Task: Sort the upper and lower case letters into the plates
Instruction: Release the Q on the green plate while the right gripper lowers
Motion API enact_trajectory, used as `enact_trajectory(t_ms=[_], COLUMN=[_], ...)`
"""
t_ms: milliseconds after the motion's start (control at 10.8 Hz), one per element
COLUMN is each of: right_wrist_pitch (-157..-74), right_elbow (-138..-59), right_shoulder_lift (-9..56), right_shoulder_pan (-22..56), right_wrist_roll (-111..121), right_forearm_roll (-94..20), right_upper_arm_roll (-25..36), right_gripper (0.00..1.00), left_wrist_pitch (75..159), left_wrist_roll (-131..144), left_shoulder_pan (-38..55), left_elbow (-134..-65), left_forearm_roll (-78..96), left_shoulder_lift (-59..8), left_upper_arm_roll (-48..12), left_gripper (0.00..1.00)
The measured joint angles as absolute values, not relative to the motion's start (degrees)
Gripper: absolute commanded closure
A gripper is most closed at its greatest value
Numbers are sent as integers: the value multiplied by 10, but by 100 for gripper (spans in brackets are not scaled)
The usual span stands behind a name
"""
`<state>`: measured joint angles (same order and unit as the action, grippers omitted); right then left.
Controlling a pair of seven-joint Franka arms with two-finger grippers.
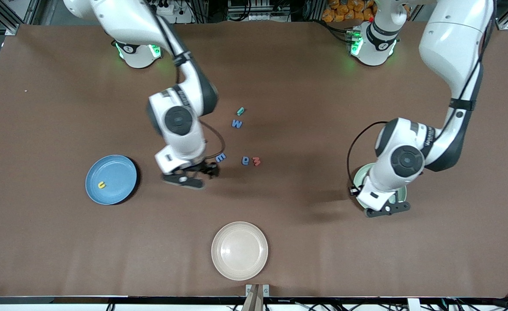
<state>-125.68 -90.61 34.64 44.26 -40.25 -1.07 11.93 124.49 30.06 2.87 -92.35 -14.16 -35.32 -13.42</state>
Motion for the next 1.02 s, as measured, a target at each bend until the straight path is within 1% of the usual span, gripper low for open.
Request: enact_trajectory(t_ms=[93, 186, 279, 372, 465, 744, 1023], right_wrist_pitch=[-1244, -1237, -1232, -1227, -1224, -1227, -1234], right_elbow=[-876, -840, -806, -773, -745, -707, -681], right_shoulder_lift=[376, 409, 441, 471, 499, 553, 565], right_shoulder_pan=[454, 460, 461, 464, 465, 457, 453], right_wrist_roll=[-396, -388, -374, -359, -349, -342, -339], right_forearm_roll=[-11, -11, -11, -11, -11, -15, -47], right_upper_arm_roll=[101, 80, 63, 52, 45, 19, 13], right_gripper=[0, 0, 0, 0, 0, 0, 0], left_wrist_pitch=[1245, 1245, 1245, 1245, 1245, 1245, 1245], left_wrist_roll=[283, 267, 254, 241, 227, 203, 203], left_shoulder_pan=[17, 6, -1, -7, -13, -20, -20], left_elbow=[-925, -925, -927, -930, -933, -934, -931], left_forearm_roll=[-142, -142, -142, -142, -142, -142, -142], left_shoulder_lift=[-362, -369, -374, -378, -380, -380, -378], left_upper_arm_roll=[-134, -134, -134, -134, -134, -135, -140], left_gripper=[100, 96, 65, 25, 0, 0, 0])
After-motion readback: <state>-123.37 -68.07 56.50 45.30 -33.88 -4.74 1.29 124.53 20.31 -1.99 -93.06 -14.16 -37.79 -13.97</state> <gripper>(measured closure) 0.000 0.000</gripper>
